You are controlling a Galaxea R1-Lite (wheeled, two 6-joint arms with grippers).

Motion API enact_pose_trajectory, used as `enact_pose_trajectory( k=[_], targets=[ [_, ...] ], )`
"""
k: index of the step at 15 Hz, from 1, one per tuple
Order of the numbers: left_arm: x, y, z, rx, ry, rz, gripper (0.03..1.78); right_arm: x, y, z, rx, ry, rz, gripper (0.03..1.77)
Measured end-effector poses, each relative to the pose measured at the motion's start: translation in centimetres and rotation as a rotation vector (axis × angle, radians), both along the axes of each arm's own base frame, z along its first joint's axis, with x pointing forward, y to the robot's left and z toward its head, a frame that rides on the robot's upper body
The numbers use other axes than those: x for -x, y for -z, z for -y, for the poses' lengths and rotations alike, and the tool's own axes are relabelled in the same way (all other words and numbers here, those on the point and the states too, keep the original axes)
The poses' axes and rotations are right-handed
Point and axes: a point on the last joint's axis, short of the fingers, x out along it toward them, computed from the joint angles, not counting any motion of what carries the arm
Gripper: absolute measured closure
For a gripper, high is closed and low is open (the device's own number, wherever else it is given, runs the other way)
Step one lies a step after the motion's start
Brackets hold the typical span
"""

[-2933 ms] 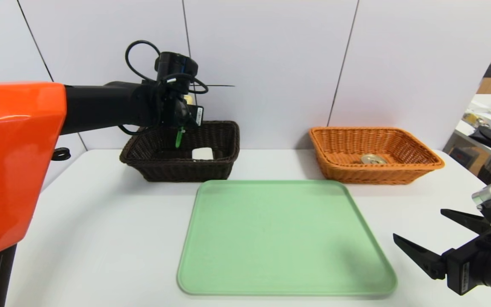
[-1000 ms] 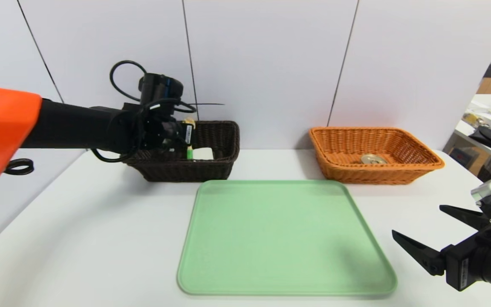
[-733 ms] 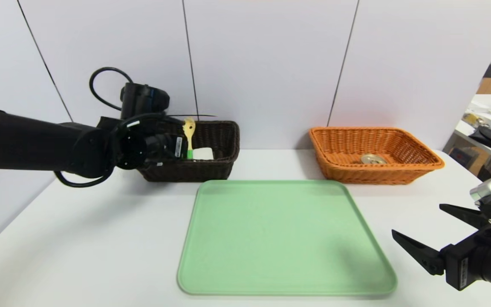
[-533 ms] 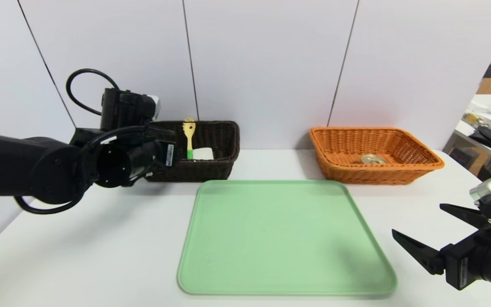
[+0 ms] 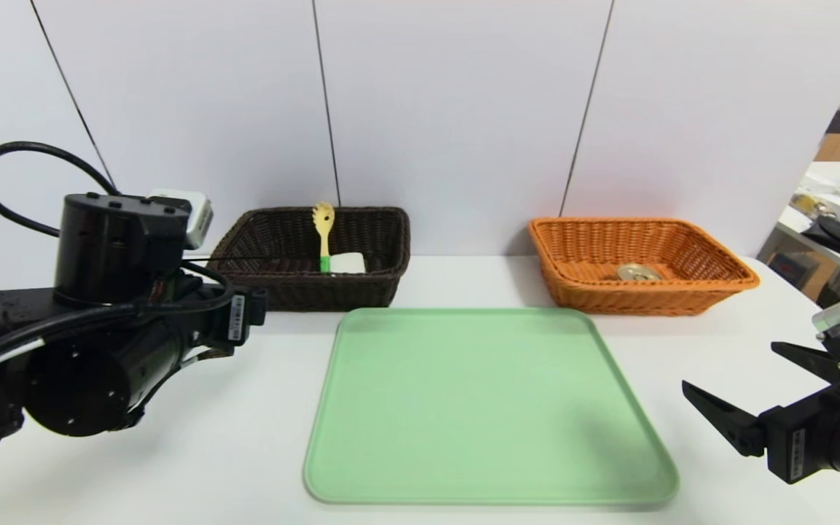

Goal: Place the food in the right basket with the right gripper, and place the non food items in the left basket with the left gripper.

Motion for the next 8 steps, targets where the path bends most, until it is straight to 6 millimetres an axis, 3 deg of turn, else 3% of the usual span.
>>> enact_pose_trajectory(
  k=[8],
  targets=[
    [4.6,0.9,-4.5,-0.006,-0.086,0.013,0.12,0.9,0.0,0.7,0.032,0.134,0.030,0.10]
  ],
)
